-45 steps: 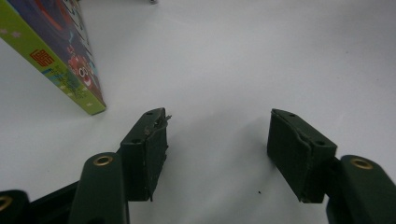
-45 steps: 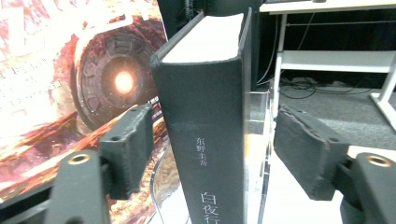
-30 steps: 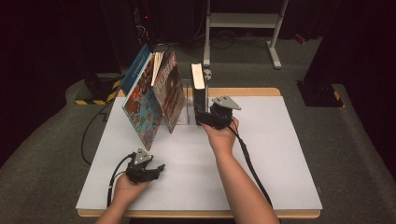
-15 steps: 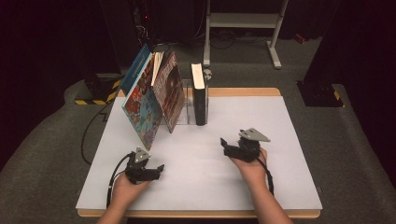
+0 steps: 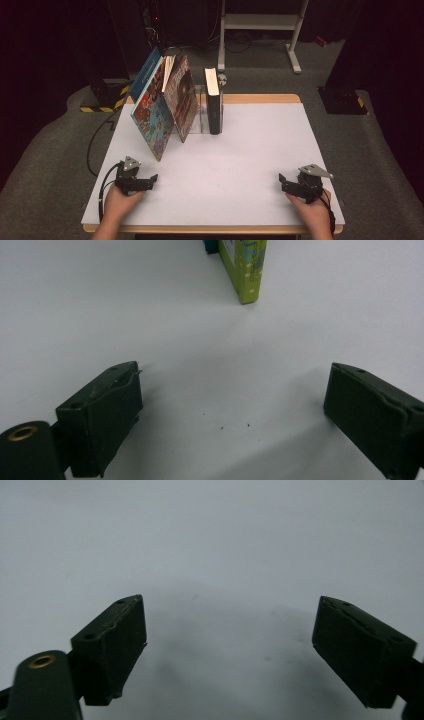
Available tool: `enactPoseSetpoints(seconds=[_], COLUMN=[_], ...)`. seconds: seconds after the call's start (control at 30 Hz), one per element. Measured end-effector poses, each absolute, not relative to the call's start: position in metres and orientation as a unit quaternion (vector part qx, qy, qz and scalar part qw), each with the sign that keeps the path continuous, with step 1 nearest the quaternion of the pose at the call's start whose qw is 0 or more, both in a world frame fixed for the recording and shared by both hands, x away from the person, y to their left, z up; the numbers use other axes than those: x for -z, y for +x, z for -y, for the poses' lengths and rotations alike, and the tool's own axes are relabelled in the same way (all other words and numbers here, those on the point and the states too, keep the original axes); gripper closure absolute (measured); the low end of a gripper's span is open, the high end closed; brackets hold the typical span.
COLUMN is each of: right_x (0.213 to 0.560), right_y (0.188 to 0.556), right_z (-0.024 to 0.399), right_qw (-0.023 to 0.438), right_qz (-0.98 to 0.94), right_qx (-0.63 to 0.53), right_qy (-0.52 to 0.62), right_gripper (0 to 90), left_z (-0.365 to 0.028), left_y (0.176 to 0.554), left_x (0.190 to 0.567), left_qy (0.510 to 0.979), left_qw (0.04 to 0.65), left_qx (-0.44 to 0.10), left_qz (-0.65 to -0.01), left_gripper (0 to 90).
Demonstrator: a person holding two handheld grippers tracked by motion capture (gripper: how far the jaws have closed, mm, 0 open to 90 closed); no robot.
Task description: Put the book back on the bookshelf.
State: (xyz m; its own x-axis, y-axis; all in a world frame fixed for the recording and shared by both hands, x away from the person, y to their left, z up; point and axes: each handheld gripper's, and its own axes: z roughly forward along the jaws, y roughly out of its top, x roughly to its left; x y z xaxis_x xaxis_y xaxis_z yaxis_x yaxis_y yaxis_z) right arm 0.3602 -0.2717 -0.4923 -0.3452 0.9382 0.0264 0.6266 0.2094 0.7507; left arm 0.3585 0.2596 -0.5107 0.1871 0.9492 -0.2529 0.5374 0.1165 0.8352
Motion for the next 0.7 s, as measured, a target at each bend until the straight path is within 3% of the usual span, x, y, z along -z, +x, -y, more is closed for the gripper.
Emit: enactPoseSetpoints(seconds=[0.03, 0.1, 0.7], right_x=[0.4949, 0.4956, 0.4964], right_y=[0.3662, 0.3637, 0.3626], right_z=[0.2698, 0.2619, 0.2629], right_qw=[0.201, 0.227, 0.227], right_qz=[-0.757, -0.771, -0.768], right_qx=[-0.326, -0.306, -0.312], right_qy=[0.529, 0.511, 0.511], right_gripper=[12.3, 12.0, 12.0], left_z=[-0.2591, -0.2588, -0.2589], left_y=[0.3584, 0.358, 0.3566], left_x=[0.5108, 0.511, 0.5106], left_qy=[0.622, 0.621, 0.624], left_qw=[0.453, 0.455, 0.458], left_qx=[-0.23, -0.232, -0.231], left_qz=[-0.596, -0.595, -0.59], left_gripper=[8.5, 8.9, 11.9])
